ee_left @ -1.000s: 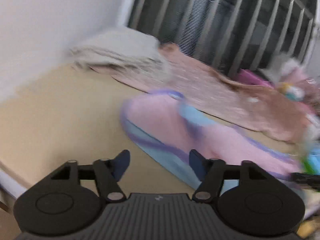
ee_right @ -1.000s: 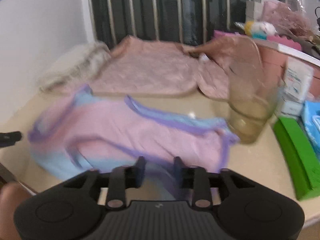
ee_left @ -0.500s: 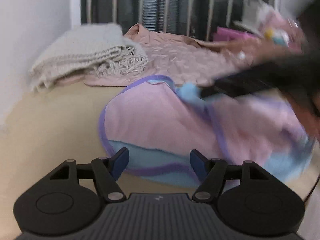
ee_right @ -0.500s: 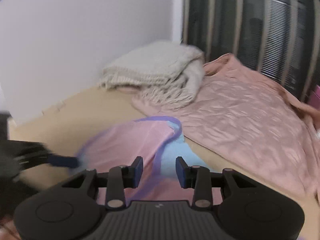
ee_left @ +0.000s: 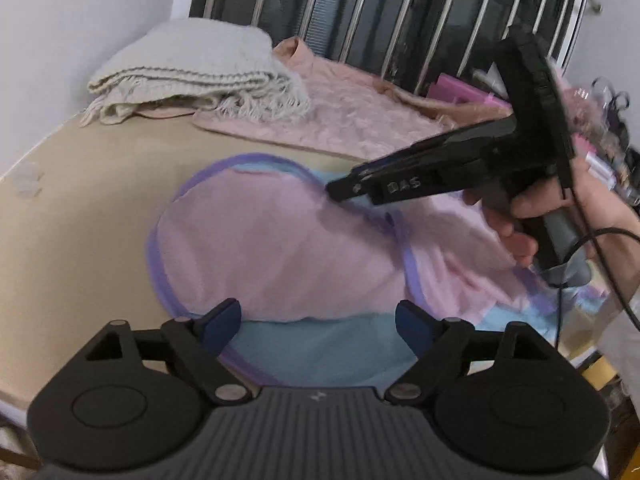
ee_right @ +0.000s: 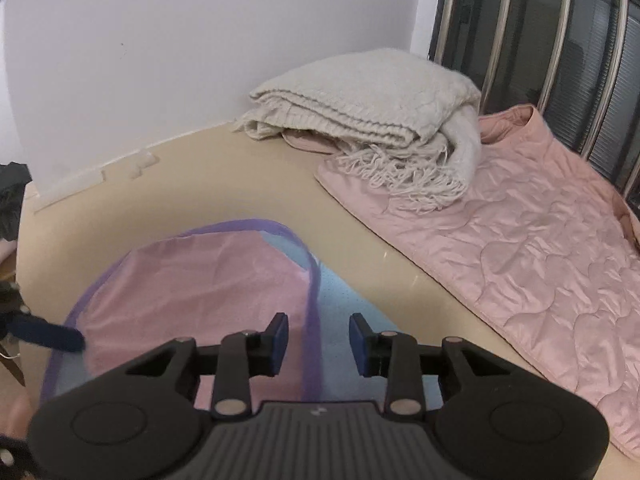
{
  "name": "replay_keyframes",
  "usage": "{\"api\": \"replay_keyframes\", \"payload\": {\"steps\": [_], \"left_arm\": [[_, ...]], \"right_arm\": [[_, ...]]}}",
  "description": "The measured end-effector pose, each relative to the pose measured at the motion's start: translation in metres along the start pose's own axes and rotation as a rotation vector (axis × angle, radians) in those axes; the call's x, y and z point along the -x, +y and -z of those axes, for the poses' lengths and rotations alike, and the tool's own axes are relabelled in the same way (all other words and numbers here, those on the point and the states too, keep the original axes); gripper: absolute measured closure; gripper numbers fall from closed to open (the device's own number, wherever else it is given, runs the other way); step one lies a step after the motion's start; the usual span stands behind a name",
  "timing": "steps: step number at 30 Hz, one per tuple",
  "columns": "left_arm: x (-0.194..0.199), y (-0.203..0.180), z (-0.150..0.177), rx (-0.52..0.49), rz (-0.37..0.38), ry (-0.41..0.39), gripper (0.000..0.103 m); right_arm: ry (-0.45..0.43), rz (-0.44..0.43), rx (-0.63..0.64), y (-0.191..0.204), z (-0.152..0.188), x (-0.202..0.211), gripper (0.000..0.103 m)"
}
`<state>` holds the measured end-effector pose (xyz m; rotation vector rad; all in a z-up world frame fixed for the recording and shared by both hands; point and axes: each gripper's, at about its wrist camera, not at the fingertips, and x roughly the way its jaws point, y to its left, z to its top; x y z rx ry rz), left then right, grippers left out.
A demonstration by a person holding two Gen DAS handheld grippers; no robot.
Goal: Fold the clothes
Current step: 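Smooth the garment flat with both grippers, spreading its trimmed edges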
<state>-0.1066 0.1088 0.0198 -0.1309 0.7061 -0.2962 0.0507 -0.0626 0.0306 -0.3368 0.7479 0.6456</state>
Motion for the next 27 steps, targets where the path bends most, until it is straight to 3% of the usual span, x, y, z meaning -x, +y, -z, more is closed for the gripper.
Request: {"api": "replay_keyframes", "payload": {"steps": [3, 4, 8, 11, 16, 19, 22, 23, 25, 27], "left_arm": [[-0.001, 0.0, 0.002, -0.046, -0.021, 0.004, 0.017], [-0.001, 0.0, 0.003, -0.065, -0.046, 0.005, 0.017], [-0.002, -0.004, 0.011, -0.127, -0.159, 0.012, 0.016], [-0.003, -0.004, 0.009, -0.119, -0.169, 0.017, 0.014], [0.0, 0.004, 0.003, -0.02, -0.187, 0.027, 0.014], [0.009, 0.001, 0.003, 0.007, -0.189, 0.008, 0.014], [0.02, -0.008, 0.003, 0.014, -0.133, -0.024, 0.014], [0.022, -0.011, 0.002, 0.014, -0.096, -0.031, 0.014], [0.02, -0.019, 0.001, 0.001, -0.01, -0.03, 0.014], [0.013, -0.029, 0.003, -0.028, 0.051, -0.007, 0.021]], "right_arm": [[0.037, -0.019, -0.033, -0.007, -0.005, -0.013, 0.081], [0.041, -0.022, -0.052, -0.01, -0.007, -0.016, 0.103], [0.0, -0.015, -0.172, -0.027, -0.026, -0.014, 0.102], [-0.043, 0.053, -0.193, -0.036, -0.047, -0.015, 0.102], [-0.003, 0.145, -0.141, -0.032, -0.054, -0.055, 0.101], [-0.01, 0.158, -0.122, -0.031, -0.048, -0.059, 0.089], [-0.074, 0.124, -0.152, -0.036, -0.047, -0.024, 0.075], [-0.078, 0.105, -0.149, -0.038, -0.045, -0.01, 0.074], [-0.042, 0.048, -0.141, -0.038, -0.038, 0.009, 0.074], [0.017, -0.008, -0.132, -0.033, -0.025, 0.018, 0.074]]}}
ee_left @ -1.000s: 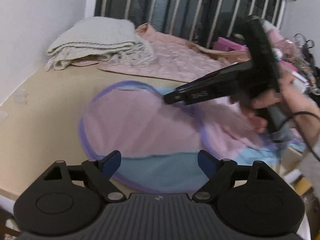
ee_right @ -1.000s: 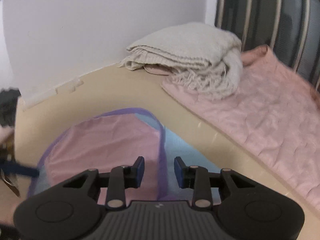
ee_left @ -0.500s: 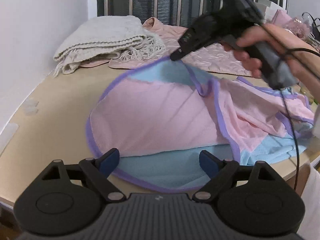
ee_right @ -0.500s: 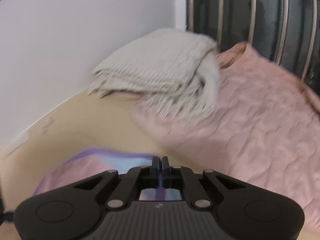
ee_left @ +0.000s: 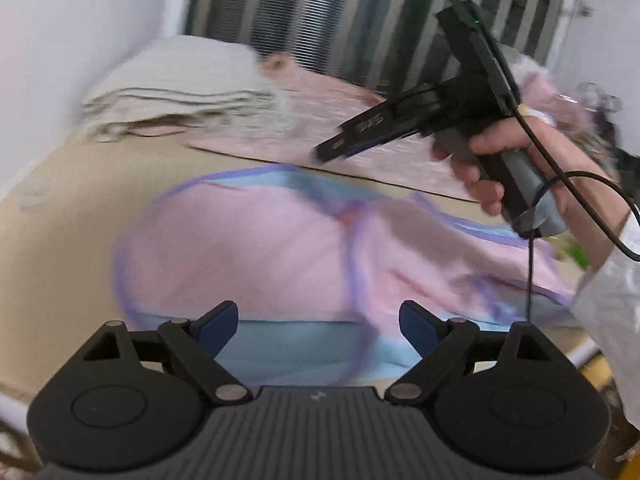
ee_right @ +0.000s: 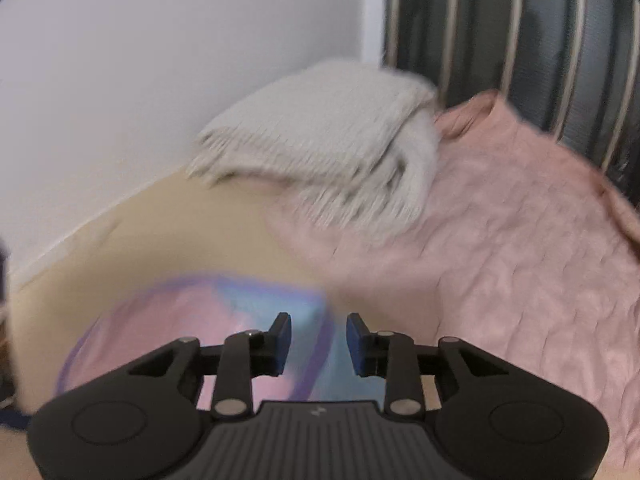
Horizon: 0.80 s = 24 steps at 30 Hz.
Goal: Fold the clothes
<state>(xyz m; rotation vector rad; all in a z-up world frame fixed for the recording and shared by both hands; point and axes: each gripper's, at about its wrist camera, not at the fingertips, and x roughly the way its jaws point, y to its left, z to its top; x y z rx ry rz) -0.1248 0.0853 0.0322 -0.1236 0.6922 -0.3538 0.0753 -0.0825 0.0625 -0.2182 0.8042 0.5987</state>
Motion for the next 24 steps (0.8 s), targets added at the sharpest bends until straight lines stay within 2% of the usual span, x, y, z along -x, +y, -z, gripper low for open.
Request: {"api": "replay_keyframes", "payload": {"steps": [1, 2, 3, 5, 6, 7, 8, 13, 14, 15, 16, 17, 18, 19, 21, 24], "left_arm": [[-0.005, -0.004, 0.002, -0.015, 0.004, 0.023, 0.038], [-0.009, -0.009, 0.003, -0.031, -0.002, 0.048, 0.062], [-0.012, -0.012, 0.006, -0.047, -0.016, 0.055, 0.071], [-0.011, -0.015, 0.011, -0.074, -0.027, 0.042, 0.076], [-0.009, -0.016, 0.013, -0.085, -0.024, 0.039, 0.08], [-0.008, -0.015, 0.015, -0.088, -0.024, 0.038, 0.085], [-0.006, -0.013, 0.017, -0.086, -0.024, 0.035, 0.087], [-0.006, -0.005, 0.015, -0.056, -0.02, 0.043, 0.088], [-0.006, -0.005, 0.014, -0.054, -0.024, 0.047, 0.087], [-0.005, -0.005, 0.014, -0.051, -0.027, 0.051, 0.086], [-0.005, -0.005, 0.013, -0.047, -0.03, 0.055, 0.082], [-0.003, -0.002, 0.012, -0.032, -0.035, 0.055, 0.071], [-0.001, 0.002, 0.011, -0.012, -0.04, 0.052, 0.065], [0.002, 0.008, 0.011, 0.013, -0.039, 0.045, 0.06], [0.005, 0.016, 0.008, 0.058, -0.02, 0.031, 0.06], [0.002, 0.008, 0.001, 0.059, 0.005, 0.007, 0.059]], "right_arm": [[0.025, -0.013, 0.013, 0.004, 0.007, 0.001, 0.074], [0.049, -0.018, 0.035, 0.009, 0.014, 0.0, 0.074], [0.069, -0.015, 0.061, 0.015, 0.021, -0.003, 0.075], [0.102, 0.004, 0.095, 0.022, 0.031, -0.01, 0.078], [0.106, 0.018, 0.095, 0.023, 0.034, -0.014, 0.094], [0.093, 0.034, 0.085, 0.022, 0.035, -0.014, 0.101], [0.081, 0.055, 0.071, 0.02, 0.032, -0.012, 0.1], [-0.083, 0.111, 0.046, 0.009, 0.014, -0.005, 0.097], [-0.094, 0.099, 0.073, 0.01, 0.014, -0.006, 0.094], [-0.06, 0.088, 0.107, 0.012, 0.015, -0.006, 0.078], [-0.02, 0.085, 0.132, 0.013, 0.015, -0.001, 0.07], [-0.025, 0.089, 0.145, 0.012, 0.018, 0.012, 0.07], [-0.065, 0.096, 0.144, 0.008, 0.026, 0.033, 0.067], [-0.109, 0.106, 0.126, 0.001, 0.035, 0.056, 0.062], [-0.16, 0.112, 0.015, -0.022, 0.058, 0.098, 0.062], [-0.137, 0.024, -0.182, -0.038, 0.113, 0.136, 0.061]]}}
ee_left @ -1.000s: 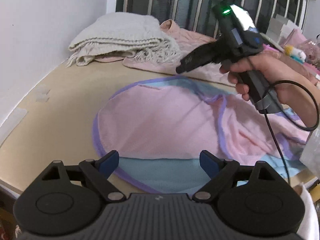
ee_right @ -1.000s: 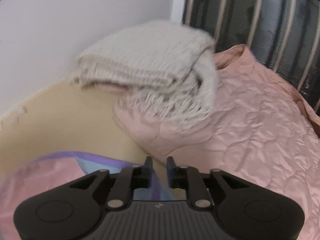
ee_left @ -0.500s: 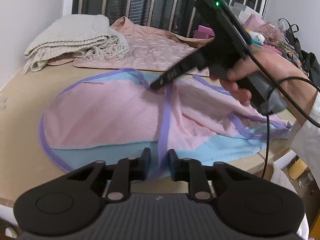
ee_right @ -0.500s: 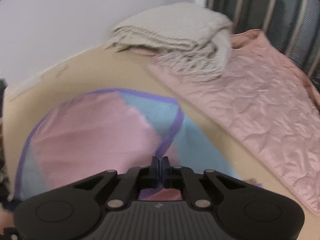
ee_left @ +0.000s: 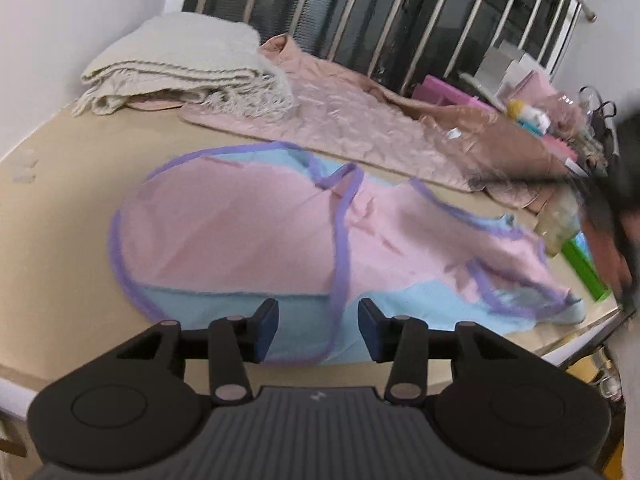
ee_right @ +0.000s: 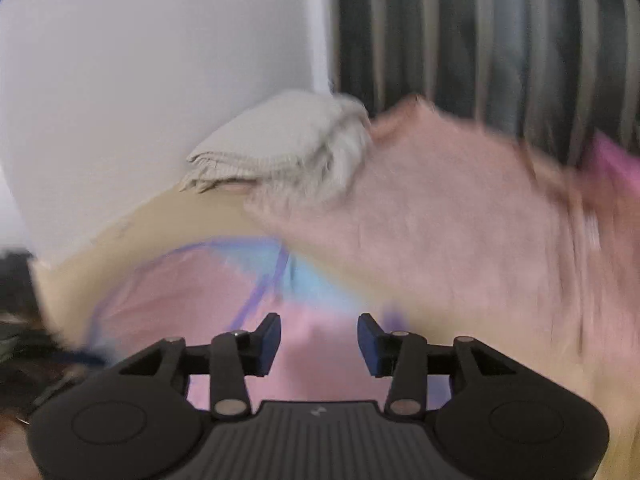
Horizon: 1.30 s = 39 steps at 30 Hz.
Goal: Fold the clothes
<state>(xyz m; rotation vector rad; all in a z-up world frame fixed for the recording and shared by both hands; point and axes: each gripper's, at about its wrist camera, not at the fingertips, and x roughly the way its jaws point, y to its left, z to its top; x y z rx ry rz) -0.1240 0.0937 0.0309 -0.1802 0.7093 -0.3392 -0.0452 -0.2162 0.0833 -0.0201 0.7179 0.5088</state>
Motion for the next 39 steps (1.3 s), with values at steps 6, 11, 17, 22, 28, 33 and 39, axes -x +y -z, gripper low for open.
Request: {"api": "replay_keyframes", "payload": {"steps": [6, 11, 17, 22, 28, 33, 39], "left_arm": [[-0.032, -0.032, -0.004, -0.088, -0.033, 0.045, 0.06], [-0.029, -0.043, 0.009, -0.154, -0.097, 0.033, 0.061], [-0.026, -0.045, 0.012, -0.187, -0.121, 0.042, 0.061], [-0.02, -0.037, -0.006, -0.113, -0.039, 0.08, 0.057], [-0.049, -0.035, -0.07, -0.028, 0.097, 0.09, 0.051], [-0.106, -0.041, -0.102, 0.062, 0.079, 0.174, 0.051], [-0.143, -0.025, -0.1, 0.194, 0.115, 0.184, 0.084]], "right_arm": [[0.006, -0.007, -0.122, 0.025, 0.072, -0.001, 0.07], [-0.096, 0.128, -0.157, 0.024, 0.086, -0.003, 0.1], [-0.147, 0.259, -0.157, 0.015, 0.106, 0.038, 0.099], [-0.173, 0.225, -0.204, 0.0, 0.108, 0.052, 0.063], [-0.156, 0.207, -0.107, -0.038, 0.04, -0.001, 0.064], [-0.035, 0.099, -0.046, -0.053, -0.007, -0.071, 0.068], [0.03, 0.125, -0.12, -0.061, -0.01, -0.099, 0.1]]}}
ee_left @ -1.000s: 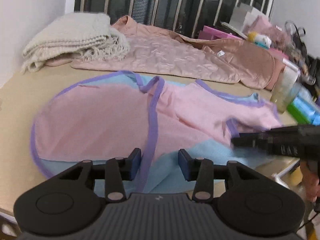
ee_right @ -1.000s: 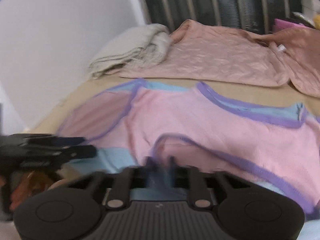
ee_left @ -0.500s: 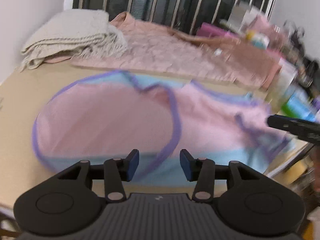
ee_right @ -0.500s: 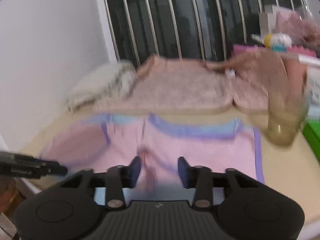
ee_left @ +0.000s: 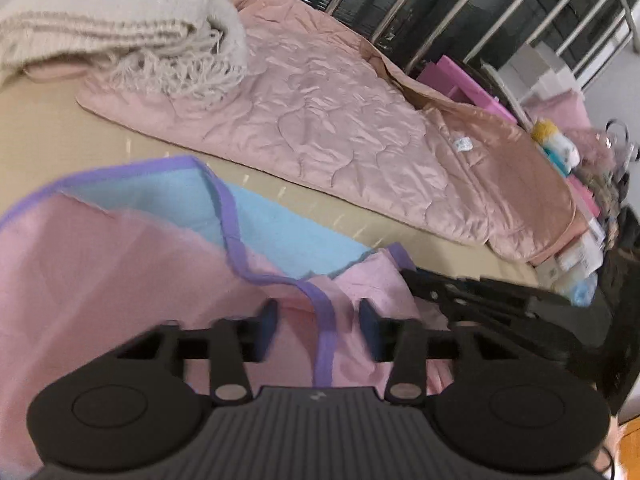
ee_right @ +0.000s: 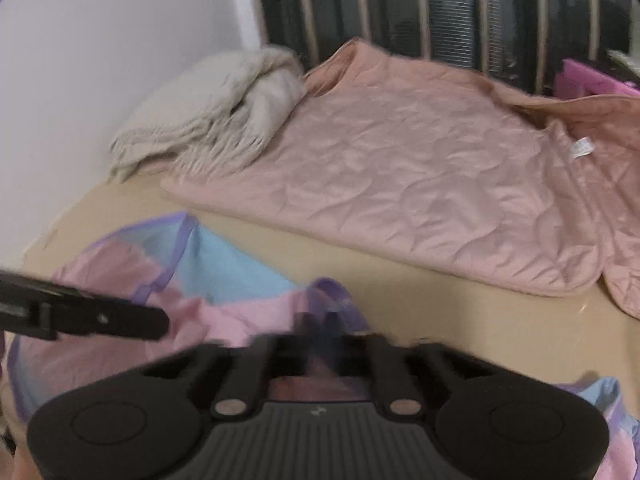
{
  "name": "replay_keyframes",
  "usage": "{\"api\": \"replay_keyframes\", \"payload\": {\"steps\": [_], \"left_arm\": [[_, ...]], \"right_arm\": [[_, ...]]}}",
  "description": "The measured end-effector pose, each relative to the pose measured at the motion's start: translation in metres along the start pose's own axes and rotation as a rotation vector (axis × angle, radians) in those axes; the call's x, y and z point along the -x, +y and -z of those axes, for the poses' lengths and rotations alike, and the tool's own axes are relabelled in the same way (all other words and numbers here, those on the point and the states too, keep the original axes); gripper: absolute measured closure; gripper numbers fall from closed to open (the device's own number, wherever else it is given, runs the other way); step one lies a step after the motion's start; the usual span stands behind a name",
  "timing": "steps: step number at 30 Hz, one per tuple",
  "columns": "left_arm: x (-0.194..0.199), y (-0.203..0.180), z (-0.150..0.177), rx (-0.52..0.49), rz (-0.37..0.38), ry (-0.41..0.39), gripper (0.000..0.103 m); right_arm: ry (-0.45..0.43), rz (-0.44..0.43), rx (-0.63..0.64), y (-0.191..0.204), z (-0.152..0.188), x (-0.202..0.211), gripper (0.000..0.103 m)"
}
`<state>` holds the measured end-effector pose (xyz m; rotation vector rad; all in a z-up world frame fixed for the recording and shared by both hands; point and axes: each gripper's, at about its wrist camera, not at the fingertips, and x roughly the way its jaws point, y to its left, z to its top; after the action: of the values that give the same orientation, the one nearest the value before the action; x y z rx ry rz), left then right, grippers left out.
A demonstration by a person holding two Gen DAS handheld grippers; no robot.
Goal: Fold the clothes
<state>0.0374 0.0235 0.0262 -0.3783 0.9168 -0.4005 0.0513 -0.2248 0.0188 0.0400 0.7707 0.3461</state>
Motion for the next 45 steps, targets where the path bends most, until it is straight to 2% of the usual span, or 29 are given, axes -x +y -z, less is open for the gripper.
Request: {"api": "replay_keyframes", "payload": {"steps": [2, 5, 7, 9, 11, 12, 14, 17, 18, 19, 22, 24, 26, 27, 28, 32, 34, 36, 37, 39, 41, 43, 45], "left_arm": [[0.004, 0.006, 0.001, 0.023, 0.024, -0.049, 0.093], [0.014, 0.012, 0.001, 0.049, 0.052, -0.122, 0.097], [0.018, 0.015, 0.0, 0.052, 0.059, -0.148, 0.097], [0.014, 0.013, -0.003, 0.055, 0.039, -0.15, 0.092], [0.013, 0.009, -0.001, 0.031, 0.026, -0.123, 0.076], [0.013, 0.008, 0.001, 0.017, 0.022, -0.108, 0.074], [0.013, 0.005, 0.004, -0.012, 0.015, -0.078, 0.067], [0.031, -0.005, 0.022, -0.094, 0.022, -0.075, 0.049], [0.036, -0.009, 0.027, -0.124, 0.018, -0.078, 0.049], [0.037, -0.013, 0.031, -0.149, 0.013, -0.078, 0.049], [0.029, -0.026, 0.041, -0.205, -0.023, -0.065, 0.049], [0.021, -0.031, 0.047, -0.231, -0.067, -0.054, 0.049], [0.018, -0.034, 0.053, -0.251, -0.08, -0.054, 0.049], [0.018, -0.035, 0.056, -0.259, -0.083, -0.056, 0.049], [0.018, -0.037, 0.058, -0.271, -0.092, -0.059, 0.049], [0.019, -0.039, 0.071, -0.355, -0.166, -0.079, 0.049], [0.019, -0.043, 0.076, -0.399, -0.203, -0.086, 0.048], [0.021, -0.047, 0.077, -0.405, -0.224, -0.078, 0.048], [0.024, -0.048, 0.077, -0.396, -0.221, -0.077, 0.048], [0.038, -0.048, 0.081, -0.394, -0.188, -0.102, 0.048], [0.049, -0.048, 0.087, -0.397, -0.163, -0.124, 0.035], [0.05, -0.044, 0.092, -0.409, -0.177, -0.125, 0.032], [0.043, -0.041, 0.096, -0.417, -0.25, -0.105, 0.032]], "right_arm": [[-0.059, 0.013, -0.026, -0.002, 0.006, 0.019, 0.1], [-0.165, 0.029, -0.073, -0.006, 0.024, 0.06, 0.1], [-0.195, 0.034, -0.104, -0.008, 0.043, 0.081, 0.1], [-0.171, 0.041, -0.116, -0.007, 0.063, 0.087, 0.1], [-0.111, 0.049, -0.129, -0.007, 0.076, 0.082, 0.099], [-0.085, 0.063, -0.125, -0.005, 0.082, 0.077, 0.096], [-0.096, 0.085, -0.127, -0.005, 0.087, 0.08, 0.09], [-0.152, 0.054, -0.141, -0.01, 0.085, 0.098, 0.079], [-0.169, 0.043, -0.141, -0.012, 0.083, 0.103, 0.073], [-0.177, 0.037, -0.142, -0.015, 0.08, 0.104, 0.072], [-0.169, 0.03, -0.176, -0.026, 0.062, 0.085, 0.072], [-0.159, -0.008, -0.214, -0.033, 0.049, 0.067, 0.072], [-0.121, -0.018, -0.246, -0.039, 0.04, 0.05, 0.071], [-0.096, -0.015, -0.251, -0.039, 0.038, 0.04, 0.078], [-0.074, -0.016, -0.24, -0.039, 0.038, 0.033, 0.101], [-0.124, 0.124, -0.239, -0.037, 0.053, 0.045, 0.1], [-0.134, 0.134, -0.27, -0.041, 0.064, 0.056, 0.098], [-0.138, 0.125, -0.28, -0.042, 0.074, 0.071, 0.091], [-0.147, 0.119, -0.272, -0.041, 0.08, 0.08, 0.08], [-0.173, 0.089, -0.217, -0.034, 0.093, 0.101, 0.068], [-0.161, 0.05, -0.135, -0.021, 0.106, 0.109, 0.068], [-0.143, 0.017, -0.051, -0.007, 0.117, 0.113, 0.07], [-0.133, 0.023, -0.015, 0.003, 0.121, 0.105, 0.073]]}}
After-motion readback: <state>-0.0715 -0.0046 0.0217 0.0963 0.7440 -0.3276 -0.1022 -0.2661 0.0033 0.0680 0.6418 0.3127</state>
